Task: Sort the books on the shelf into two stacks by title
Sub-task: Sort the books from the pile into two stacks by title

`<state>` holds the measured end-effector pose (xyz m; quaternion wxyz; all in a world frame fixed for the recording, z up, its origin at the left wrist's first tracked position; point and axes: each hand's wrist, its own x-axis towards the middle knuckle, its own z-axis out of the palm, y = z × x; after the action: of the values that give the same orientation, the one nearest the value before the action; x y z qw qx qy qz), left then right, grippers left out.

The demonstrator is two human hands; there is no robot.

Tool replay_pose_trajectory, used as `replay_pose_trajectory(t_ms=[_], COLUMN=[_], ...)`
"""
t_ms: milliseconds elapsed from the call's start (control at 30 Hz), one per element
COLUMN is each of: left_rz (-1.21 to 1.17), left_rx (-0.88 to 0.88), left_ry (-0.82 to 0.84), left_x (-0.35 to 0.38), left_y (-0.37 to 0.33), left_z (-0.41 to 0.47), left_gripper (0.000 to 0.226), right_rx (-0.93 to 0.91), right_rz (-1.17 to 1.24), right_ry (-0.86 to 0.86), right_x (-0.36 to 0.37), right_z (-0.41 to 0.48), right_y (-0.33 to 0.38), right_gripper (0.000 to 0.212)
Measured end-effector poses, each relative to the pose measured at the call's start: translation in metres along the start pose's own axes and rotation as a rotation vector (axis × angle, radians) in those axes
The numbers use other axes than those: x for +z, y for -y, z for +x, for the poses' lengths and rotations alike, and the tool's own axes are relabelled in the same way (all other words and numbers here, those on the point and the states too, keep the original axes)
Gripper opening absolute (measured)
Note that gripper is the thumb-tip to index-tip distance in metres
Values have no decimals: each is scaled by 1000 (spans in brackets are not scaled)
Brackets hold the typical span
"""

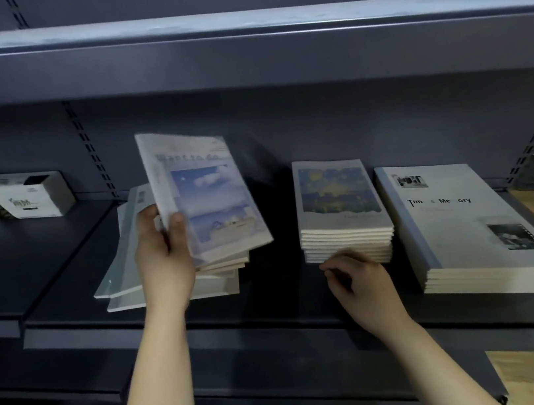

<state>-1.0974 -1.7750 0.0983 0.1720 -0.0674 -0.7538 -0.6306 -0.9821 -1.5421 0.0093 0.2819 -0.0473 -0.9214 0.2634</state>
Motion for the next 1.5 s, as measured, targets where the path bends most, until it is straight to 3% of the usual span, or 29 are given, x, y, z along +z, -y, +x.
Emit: replay_pose_trajectory(t_ms=[133,333,467,600,767,933,1067,1167,1400,1500], left_rz=[-206,-372,-386,-286,-78,349,667,739,839,844], left_rx=[-24,-96,-82,-57,-165,124,302,310,330,333], left_ry=[92,270,339,416,492,557,515,489,456,442], left_x=[25,64,80,89,102,104,108,110,114,115], left_y=[-8,-20,-22,-19,6,37,44,43,50,52], left_z=[-18,-45,-53,-59,-73,-82,-82,-80,-82,-82], left_gripper=[19,15,13,15,32,29,26,30,32,31], right_rx=[78,492,613,574,568,613,557,504,316,267], right_rz=[203,763,939,888,918,812,401,66,-24,-41], right_ry=[-117,-86,-62,-66,-190,-182,-142,-91,71,38], right_x=[-18,-53,-76,-83,-92,-95,-89,-88,-82,-78], right_z=[8,26,31,28,30,35,36,33,32,36], right_y=[13,40,38,20,15,9,-2,-5,-7,-11], right_gripper=[10,30,10,29,26,17,16,42,61,58])
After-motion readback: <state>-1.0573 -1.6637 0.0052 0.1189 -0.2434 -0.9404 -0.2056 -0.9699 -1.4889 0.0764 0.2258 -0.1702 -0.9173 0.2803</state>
